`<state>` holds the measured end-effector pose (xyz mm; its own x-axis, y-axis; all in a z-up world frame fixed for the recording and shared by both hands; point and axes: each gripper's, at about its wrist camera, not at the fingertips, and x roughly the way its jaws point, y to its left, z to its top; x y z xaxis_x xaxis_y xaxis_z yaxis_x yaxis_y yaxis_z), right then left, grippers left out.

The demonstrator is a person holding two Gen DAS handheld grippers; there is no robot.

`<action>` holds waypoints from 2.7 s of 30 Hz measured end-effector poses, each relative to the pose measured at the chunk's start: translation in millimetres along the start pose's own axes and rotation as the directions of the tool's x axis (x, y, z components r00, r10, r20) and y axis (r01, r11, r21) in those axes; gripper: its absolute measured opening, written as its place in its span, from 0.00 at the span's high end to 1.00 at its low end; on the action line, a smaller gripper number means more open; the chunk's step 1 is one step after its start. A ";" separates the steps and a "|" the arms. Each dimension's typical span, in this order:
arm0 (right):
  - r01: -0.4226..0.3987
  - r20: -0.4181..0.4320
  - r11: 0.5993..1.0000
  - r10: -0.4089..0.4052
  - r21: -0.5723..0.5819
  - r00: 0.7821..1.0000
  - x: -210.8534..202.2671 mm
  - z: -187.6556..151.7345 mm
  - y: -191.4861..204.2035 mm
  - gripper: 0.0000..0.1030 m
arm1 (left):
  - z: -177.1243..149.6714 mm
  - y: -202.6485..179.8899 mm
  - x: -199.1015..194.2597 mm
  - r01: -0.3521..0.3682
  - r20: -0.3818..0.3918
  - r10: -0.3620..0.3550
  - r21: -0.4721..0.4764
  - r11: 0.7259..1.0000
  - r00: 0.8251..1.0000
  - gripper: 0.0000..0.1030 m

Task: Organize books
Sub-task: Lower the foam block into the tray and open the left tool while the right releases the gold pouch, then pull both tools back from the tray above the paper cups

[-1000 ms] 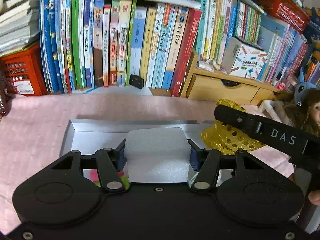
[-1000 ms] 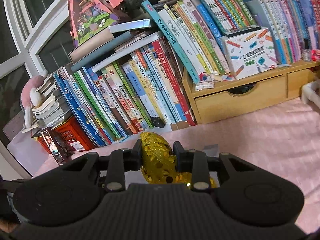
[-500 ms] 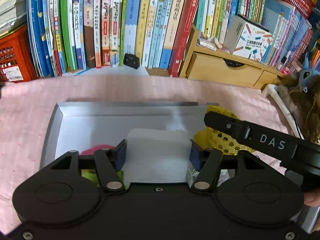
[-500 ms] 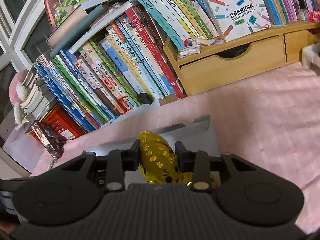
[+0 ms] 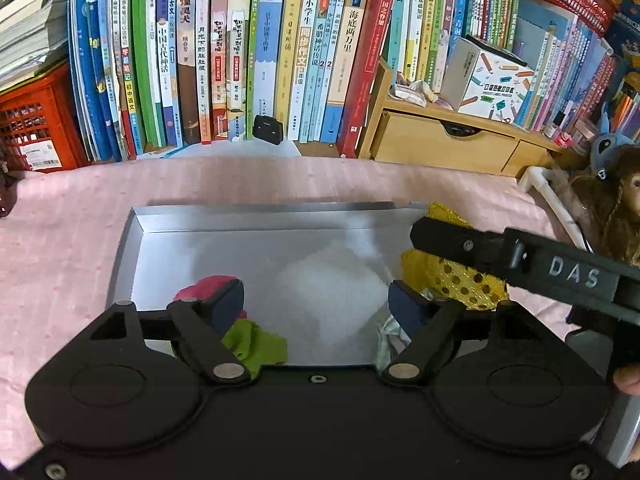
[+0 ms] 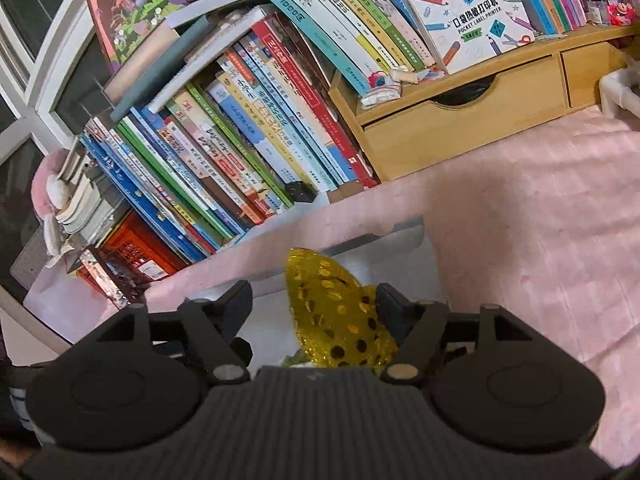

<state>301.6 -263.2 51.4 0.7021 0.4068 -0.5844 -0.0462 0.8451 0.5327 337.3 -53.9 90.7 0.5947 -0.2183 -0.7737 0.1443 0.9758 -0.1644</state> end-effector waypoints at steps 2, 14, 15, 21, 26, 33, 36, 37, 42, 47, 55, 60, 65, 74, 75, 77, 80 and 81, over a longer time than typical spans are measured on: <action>-0.003 0.004 1.000 0.003 -0.007 1.000 -4.5 1.0 4.3 0.20 | -1.7 0.5 -5.7 -0.001 0.005 0.001 0.005 1.000 1.000 0.24; -0.019 0.027 0.999 0.020 -0.036 0.999 -31.0 2.1 26.6 0.18 | -10.6 4.0 -44.9 -0.006 0.066 0.004 0.029 1.000 0.998 0.21; -0.022 0.029 0.999 0.023 -0.040 0.999 -33.6 2.1 28.6 0.18 | -11.7 4.4 -48.3 -0.004 0.070 0.002 0.030 1.000 0.998 0.21; -0.046 0.046 0.997 0.049 -0.067 0.998 -52.9 -0.4 41.9 0.18 | -20.5 6.6 -71.3 0.008 0.107 -0.012 0.032 0.999 0.994 0.20; -0.054 0.069 0.993 0.061 -0.107 0.996 -73.6 -8.2 51.8 0.18 | -31.5 8.0 -91.2 0.017 0.147 -0.024 0.047 0.999 0.989 0.19; -0.042 0.103 0.977 0.065 -0.211 0.993 -107.1 -32.7 64.5 0.17 | -61.6 10.9 -120.9 0.021 0.216 -0.038 0.082 0.996 0.976 0.18; -0.044 0.125 0.970 0.075 -0.238 0.989 -122.4 -46.5 66.4 0.16 | -78.3 13.4 -134.0 0.034 0.250 -0.055 0.087 0.996 0.967 0.18; -0.042 0.133 0.968 0.077 -0.246 0.988 -127.6 -51.4 67.0 0.16 | -84.0 13.9 -138.3 0.041 0.256 -0.063 0.089 0.995 0.965 0.18; -0.018 0.175 0.954 0.073 -0.300 0.982 -149.1 -75.9 69.8 0.14 | -111.7 11.8 -156.5 0.068 0.284 -0.100 0.121 0.990 0.954 0.17; -0.019 0.220 0.951 0.090 -0.308 0.971 -168.7 -97.3 64.1 0.10 | -139.9 6.0 -170.7 0.078 0.310 -0.127 0.165 0.983 0.942 0.13; 0.039 0.282 0.943 0.059 -0.331 0.958 -185.2 -125.5 49.8 0.03 | -178.6 4.6 -177.2 0.135 0.302 -0.180 0.165 0.977 0.936 0.13; 0.069 0.298 0.938 0.037 -0.339 0.954 -190.9 -140.8 40.7 0.01 | -197.8 4.6 -178.0 0.125 0.325 -0.173 0.163 0.979 0.930 0.13; 0.101 0.297 0.928 0.011 -0.360 0.955 -192.4 -155.1 35.1 0.01 | -214.2 3.5 -177.4 0.102 0.347 -0.155 0.165 0.981 0.925 0.13; 0.163 0.310 0.905 -0.036 -0.393 0.950 -194.7 -175.9 27.6 0.01 | -245.1 -6.1 -168.4 0.054 0.372 -0.121 0.186 0.981 0.920 0.12; 0.169 0.313 0.904 -0.042 -0.393 0.949 -195.2 -178.3 26.2 0.01 | -249.8 -7.8 -166.6 0.046 0.375 -0.115 0.186 0.981 0.920 0.12; 0.186 0.318 0.901 -0.057 -0.391 0.946 -196.3 -182.7 22.7 0.01 | -257.1 -10.5 -162.6 0.036 0.373 -0.107 0.192 0.981 0.922 0.12; 0.213 0.323 0.894 -0.082 -0.395 0.943 -198.2 -189.6 16.3 0.01 | -265.7 -13.9 -156.3 0.030 0.362 -0.101 0.198 0.980 0.927 0.12; 0.222 0.324 0.891 -0.090 -0.396 0.942 -198.5 -190.5 14.6 0.01 | -269.0 -14.9 -154.9 0.029 0.360 -0.101 0.198 0.980 0.927 0.12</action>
<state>26.2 -265.5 58.5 0.8958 0.1943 -0.3997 -0.1669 0.9806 0.1027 30.3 -30.9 48.4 0.8219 -0.3056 -0.4808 0.3154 0.9469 -0.0627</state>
